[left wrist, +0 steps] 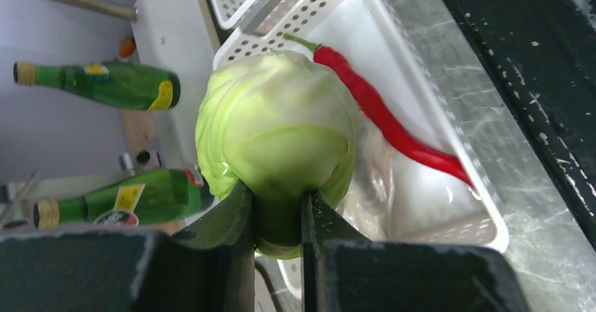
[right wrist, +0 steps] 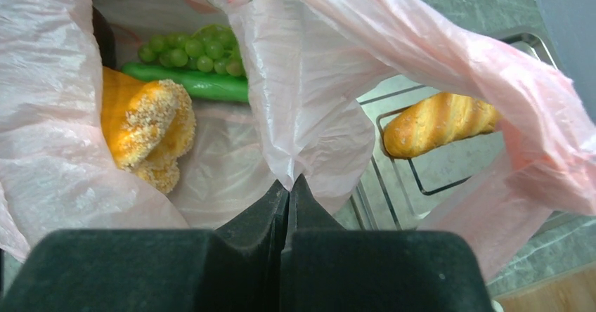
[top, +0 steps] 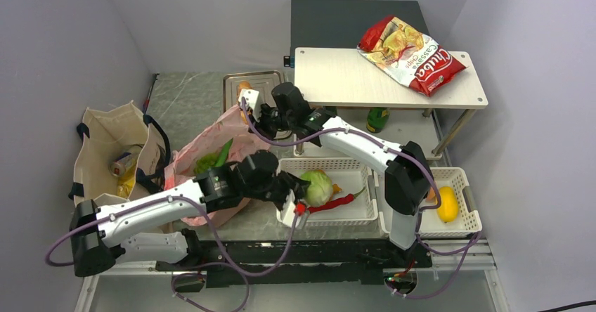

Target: Untie the knot of the grocery bags and take out the mixed food

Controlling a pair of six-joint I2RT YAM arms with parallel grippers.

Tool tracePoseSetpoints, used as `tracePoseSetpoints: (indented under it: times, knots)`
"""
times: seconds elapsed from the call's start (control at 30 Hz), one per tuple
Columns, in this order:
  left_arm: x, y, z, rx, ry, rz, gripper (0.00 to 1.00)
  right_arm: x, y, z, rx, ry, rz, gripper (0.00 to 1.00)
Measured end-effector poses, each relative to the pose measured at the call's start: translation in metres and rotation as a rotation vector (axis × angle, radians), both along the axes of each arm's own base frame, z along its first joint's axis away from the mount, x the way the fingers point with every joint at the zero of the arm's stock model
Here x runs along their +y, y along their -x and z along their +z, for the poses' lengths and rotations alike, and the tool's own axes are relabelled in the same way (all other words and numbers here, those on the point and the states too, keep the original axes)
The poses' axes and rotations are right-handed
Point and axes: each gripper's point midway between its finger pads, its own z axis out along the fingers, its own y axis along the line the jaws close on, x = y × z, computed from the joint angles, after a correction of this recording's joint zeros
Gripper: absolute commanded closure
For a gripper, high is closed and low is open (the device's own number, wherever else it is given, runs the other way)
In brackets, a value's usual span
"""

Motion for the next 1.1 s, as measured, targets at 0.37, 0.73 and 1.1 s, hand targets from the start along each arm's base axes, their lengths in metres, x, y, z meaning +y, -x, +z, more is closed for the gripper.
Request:
tracePoseSetpoints:
  times: [0.37, 0.73, 1.1]
  knots:
    - [-0.028, 0.009, -0.024, -0.207, 0.037, -0.043, 0.86, -0.009, -0.004, 0.000, -0.078, 0.053, 0.067, 1.00]
    - [-0.045, -0.019, -0.038, -0.335, 0.079, 0.047, 0.18, -0.012, -0.011, 0.000, -0.134, 0.072, 0.081, 1.00]
    - [-0.002, -0.003, 0.018, -0.323, 0.199, 0.088, 0.07, -0.011, -0.007, 0.001, -0.117, 0.059, 0.098, 1.00]
